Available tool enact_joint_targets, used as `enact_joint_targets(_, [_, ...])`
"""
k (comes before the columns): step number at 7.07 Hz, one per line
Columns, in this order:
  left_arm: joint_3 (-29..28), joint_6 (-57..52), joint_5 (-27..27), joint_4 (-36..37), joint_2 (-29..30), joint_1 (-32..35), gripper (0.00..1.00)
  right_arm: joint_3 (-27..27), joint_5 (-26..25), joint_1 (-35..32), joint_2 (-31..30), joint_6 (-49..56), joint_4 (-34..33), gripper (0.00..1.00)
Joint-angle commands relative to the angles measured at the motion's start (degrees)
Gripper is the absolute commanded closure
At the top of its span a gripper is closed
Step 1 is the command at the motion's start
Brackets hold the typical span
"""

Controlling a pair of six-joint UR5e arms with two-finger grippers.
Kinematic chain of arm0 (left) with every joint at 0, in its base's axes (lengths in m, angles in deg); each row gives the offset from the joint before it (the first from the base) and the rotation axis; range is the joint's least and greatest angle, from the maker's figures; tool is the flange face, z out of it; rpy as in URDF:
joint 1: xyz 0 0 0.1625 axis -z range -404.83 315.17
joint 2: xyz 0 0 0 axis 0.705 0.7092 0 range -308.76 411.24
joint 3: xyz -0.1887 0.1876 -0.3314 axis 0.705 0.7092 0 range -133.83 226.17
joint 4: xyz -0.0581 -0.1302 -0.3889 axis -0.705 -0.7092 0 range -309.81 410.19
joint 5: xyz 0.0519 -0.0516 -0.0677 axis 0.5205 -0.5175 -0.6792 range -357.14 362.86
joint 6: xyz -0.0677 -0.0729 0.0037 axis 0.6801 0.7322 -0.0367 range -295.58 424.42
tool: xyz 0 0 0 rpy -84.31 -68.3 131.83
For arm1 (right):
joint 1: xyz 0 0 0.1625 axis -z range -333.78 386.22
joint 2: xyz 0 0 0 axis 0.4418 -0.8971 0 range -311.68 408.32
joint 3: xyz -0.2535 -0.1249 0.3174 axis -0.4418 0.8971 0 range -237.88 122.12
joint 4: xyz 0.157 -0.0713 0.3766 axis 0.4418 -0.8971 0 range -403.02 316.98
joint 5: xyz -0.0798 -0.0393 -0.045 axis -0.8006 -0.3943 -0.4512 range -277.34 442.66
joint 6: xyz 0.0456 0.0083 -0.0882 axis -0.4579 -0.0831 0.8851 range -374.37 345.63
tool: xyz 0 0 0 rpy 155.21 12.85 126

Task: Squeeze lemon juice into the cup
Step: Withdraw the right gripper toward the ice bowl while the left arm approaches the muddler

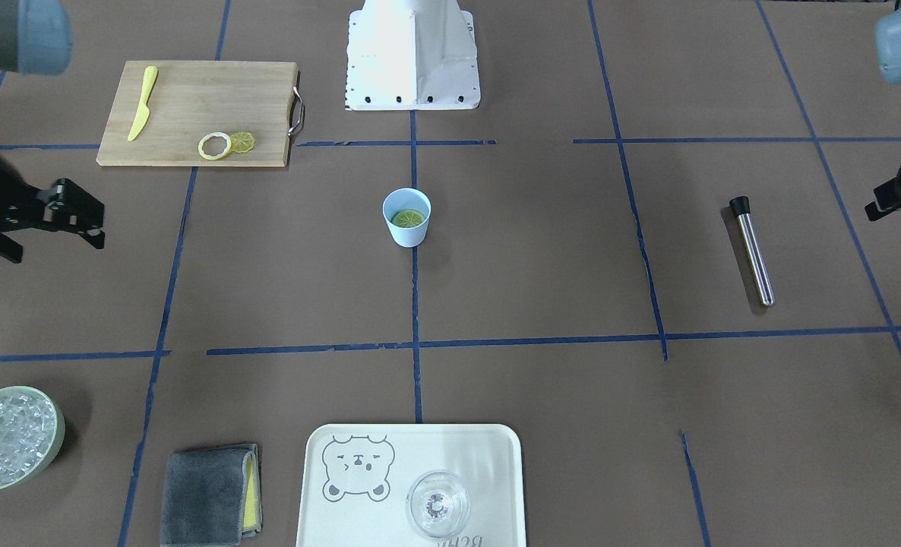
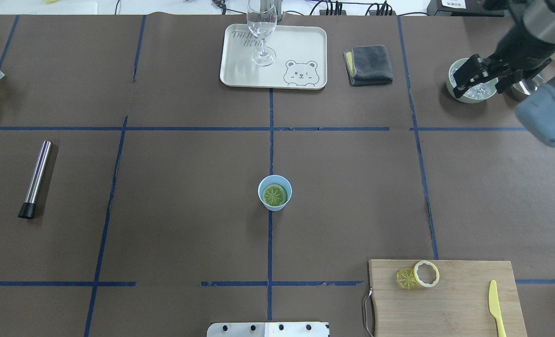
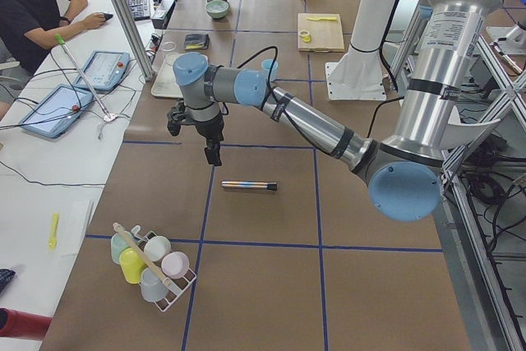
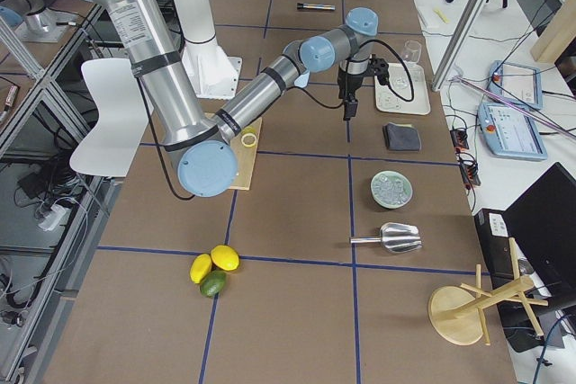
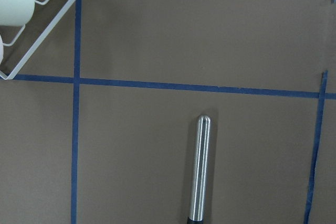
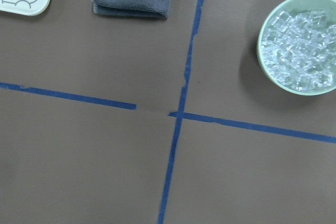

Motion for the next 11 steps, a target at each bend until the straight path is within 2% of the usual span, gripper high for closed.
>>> enact_joint_targets(1, [-8.74, 0.19, -3.76, -9.02, -0.64, -4.78, 0.00, 1.82, 2.64, -6.86, -4.40, 11.99, 0.03, 0.00])
enact_joint_targets(3, [-17.78, 0.98, -4.05, -21.39, -1.52, -7.87, 0.00, 2.54, 2.38, -7.23, -6.86, 14.29, 0.64, 0.00])
enact_joint_targets(4, [-18.79, 5.16, -4.05, -24.42, -1.61, -10.14, 0.00, 2.54, 2.29, -7.23, -7.75, 15.96, 0.56, 0.00])
enact_joint_targets(7, [-19.32, 10.91, -3.70, -28.83, -2.05, -14.46, 0.00, 2.54, 2.12, -7.23, -8.02, 15.97, 0.64, 0.00])
enact_joint_targets(11, [-22.12, 11.36, -3.35, -33.04, -2.05, -16.76, 0.00, 2.45, 1.94, -7.15, -7.93, 15.62, 0.64, 0.00])
